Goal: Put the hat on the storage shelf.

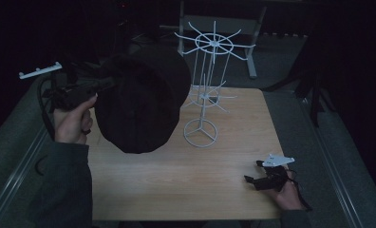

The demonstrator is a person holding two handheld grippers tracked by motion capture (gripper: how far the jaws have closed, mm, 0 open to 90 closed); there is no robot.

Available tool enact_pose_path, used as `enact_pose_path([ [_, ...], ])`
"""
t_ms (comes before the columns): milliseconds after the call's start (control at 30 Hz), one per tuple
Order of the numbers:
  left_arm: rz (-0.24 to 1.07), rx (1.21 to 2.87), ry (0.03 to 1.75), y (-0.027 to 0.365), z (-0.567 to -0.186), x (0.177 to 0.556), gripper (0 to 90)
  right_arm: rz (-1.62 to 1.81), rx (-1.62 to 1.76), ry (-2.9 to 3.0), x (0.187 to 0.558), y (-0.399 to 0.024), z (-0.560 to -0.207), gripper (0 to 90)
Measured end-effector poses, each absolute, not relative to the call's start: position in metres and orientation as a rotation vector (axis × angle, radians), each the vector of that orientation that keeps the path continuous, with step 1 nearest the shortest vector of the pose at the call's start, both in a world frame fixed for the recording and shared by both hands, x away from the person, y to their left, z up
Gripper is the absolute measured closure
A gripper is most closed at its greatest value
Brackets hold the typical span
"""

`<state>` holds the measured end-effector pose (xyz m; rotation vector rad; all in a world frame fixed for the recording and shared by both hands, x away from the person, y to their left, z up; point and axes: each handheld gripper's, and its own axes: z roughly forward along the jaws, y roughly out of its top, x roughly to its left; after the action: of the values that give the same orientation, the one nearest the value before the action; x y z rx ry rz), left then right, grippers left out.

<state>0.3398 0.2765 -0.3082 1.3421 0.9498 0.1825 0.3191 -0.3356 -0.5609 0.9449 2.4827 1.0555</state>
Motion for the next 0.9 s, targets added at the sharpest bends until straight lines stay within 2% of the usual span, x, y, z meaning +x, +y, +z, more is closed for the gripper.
enact_pose_path([
  [900,0.219,1.340,0.930,0.264,-0.285,0.353,78.9,1.056,0.945,2.483,0.319,-0.336,-0.561,13.8],
])
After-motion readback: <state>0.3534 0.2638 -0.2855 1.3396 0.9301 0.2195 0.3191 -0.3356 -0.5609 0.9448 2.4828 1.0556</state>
